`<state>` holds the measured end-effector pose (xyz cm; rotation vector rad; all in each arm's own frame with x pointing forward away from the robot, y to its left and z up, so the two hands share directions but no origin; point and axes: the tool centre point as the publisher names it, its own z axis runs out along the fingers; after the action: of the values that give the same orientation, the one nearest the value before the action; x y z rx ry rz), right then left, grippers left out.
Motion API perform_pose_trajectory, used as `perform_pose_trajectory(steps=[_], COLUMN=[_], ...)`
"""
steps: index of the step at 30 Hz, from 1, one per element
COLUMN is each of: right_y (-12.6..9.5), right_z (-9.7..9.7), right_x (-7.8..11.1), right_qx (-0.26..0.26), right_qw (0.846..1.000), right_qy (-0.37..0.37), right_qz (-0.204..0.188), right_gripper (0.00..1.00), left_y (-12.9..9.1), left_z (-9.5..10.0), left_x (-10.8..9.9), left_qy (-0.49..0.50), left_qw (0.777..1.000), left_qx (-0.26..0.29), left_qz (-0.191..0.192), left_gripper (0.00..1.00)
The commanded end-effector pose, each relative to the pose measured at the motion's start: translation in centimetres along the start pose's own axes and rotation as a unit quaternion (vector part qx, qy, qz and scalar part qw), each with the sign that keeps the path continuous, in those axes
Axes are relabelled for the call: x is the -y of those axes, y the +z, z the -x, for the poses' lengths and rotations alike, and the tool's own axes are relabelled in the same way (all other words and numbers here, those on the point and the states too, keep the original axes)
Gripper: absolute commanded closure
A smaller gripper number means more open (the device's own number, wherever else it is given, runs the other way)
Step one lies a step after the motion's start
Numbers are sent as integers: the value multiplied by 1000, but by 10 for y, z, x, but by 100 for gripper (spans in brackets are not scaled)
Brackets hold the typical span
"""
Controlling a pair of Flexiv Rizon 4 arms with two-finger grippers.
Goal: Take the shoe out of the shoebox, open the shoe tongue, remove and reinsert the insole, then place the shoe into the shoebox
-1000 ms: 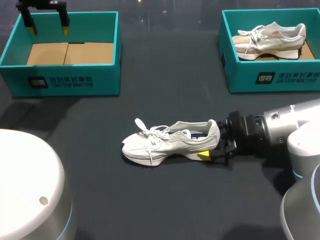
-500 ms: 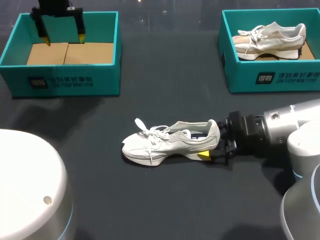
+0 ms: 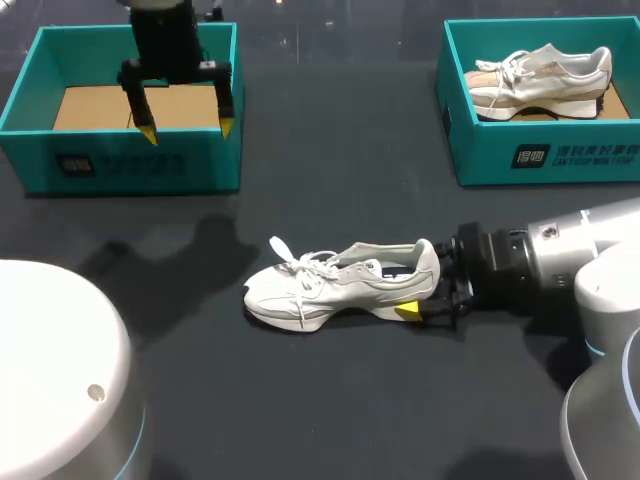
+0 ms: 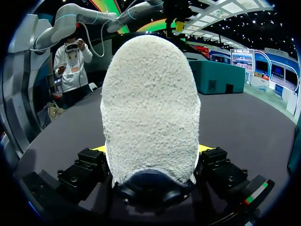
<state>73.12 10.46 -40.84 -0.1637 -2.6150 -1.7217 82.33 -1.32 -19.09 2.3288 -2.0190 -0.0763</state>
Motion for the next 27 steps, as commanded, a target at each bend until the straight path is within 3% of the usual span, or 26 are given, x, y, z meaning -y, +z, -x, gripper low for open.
perform_pose_trajectory(steps=[1,8,11,24,26,27], right_y=[1,1,1,1,1,1], right_z=[0,0,0,0,0,0], right_x=[-1,-1,-1,-1,-1,-1], right_qx=[1,1,1,1,1,1], right_qw=[1000,1000,1000,1000,1000,1000], right_qy=[1,1,1,1,1,1], right_qz=[-3,-3,-3,-3,-3,-3], right_gripper=[100,100,100,100,100,100], left_y=[13,29,32,32,40,45], left_z=[-33,-77,-93,-93,-101,-109], left_x=[-47,-88,-98,-98,-102,-107], left_qy=[7,37,51,51,49,68], left_qw=[999,999,998,998,997,997], left_qx=[10,10,-19,-19,-17,-15], left_qz=[-47,-31,-30,-30,-50,-41], left_gripper=[0,0,0,0,0,0])
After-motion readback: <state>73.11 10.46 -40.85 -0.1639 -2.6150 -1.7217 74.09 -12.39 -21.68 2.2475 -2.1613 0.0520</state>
